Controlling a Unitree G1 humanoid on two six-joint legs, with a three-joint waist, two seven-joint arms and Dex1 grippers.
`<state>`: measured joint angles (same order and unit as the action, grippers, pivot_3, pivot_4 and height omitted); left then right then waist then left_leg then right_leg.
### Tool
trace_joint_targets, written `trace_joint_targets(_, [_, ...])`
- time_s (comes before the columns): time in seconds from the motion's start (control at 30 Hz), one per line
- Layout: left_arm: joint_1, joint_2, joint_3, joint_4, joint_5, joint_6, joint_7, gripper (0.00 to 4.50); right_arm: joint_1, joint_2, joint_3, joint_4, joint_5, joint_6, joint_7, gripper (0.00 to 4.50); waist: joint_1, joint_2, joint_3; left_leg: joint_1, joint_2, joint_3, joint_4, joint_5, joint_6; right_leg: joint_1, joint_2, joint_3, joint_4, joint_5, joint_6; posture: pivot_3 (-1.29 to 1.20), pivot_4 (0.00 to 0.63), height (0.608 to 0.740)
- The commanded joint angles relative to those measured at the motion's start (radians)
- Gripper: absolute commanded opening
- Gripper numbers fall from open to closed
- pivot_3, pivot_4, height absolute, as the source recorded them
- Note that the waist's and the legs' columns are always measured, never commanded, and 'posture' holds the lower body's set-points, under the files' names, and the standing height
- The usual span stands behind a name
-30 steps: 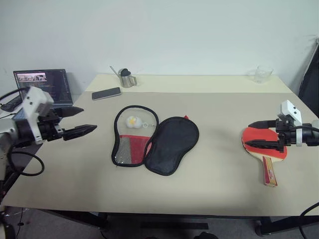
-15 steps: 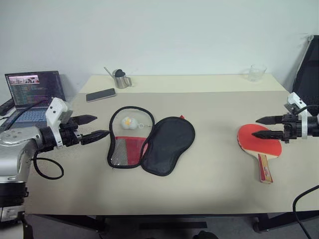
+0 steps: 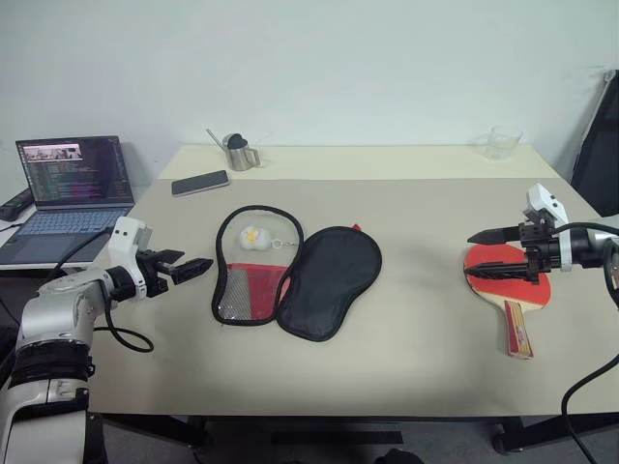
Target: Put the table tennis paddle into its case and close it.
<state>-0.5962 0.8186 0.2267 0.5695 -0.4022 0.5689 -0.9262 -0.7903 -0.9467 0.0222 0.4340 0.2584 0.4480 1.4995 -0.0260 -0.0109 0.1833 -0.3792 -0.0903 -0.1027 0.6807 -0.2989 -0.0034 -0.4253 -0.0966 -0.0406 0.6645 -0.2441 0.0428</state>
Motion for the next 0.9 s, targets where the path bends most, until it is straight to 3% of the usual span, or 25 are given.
trace_joint_targets(0.03, [-0.031,-0.016,0.043,0.028,-0.040,0.036,-0.010,4.50,0.013,-0.024,-0.030,-0.045,0.023,0.015,-0.002,4.47,0.000,0.000,0.000,0.000,0.000,0.000,0.000,0.000,0.000,0.000,0.000,0.000,0.000,0.000,0.000,0.00,0.150,0.740])
trace_joint_targets(0.4, [-0.066,-0.120,-0.013,0.074,-0.022,0.085,-0.002,4.50,0.023,-0.025,-0.036,-0.082,0.038,0.039,-0.020,4.47,0.000,0.000,0.000,0.000,0.000,0.000,0.001,0.000,0.000,0.000,0.000,0.000,0.000,0.000,0.000,0.00,0.150,0.740])
trace_joint_targets(0.67, [-0.056,-0.205,-0.045,-0.001,-0.011,0.156,0.070,4.50,0.037,-0.037,-0.042,-0.099,0.052,0.044,-0.033,4.47,0.003,0.000,-0.001,0.001,-0.001,0.000,0.001,0.000,0.000,0.001,-0.001,0.000,0.001,0.000,0.001,0.00,0.150,0.740])
trace_joint_targets(0.77, [-0.047,-0.224,-0.046,-0.024,-0.001,0.160,0.103,3.85,0.044,-0.042,-0.045,-0.112,0.060,0.050,-0.040,4.50,0.010,0.000,-0.001,0.001,-0.001,0.000,0.002,0.000,0.000,0.001,-0.001,0.000,0.001,0.001,0.001,0.00,0.150,0.740])
trace_joint_targets(0.9, [-0.030,-0.248,-0.035,-0.085,-0.018,0.184,0.128,2.45,0.054,-0.048,-0.051,-0.130,0.067,0.057,-0.046,4.50,0.020,0.000,-0.001,0.000,-0.001,-0.001,0.002,0.000,0.000,0.001,-0.001,0.000,0.000,0.001,0.001,0.00,0.150,0.740])
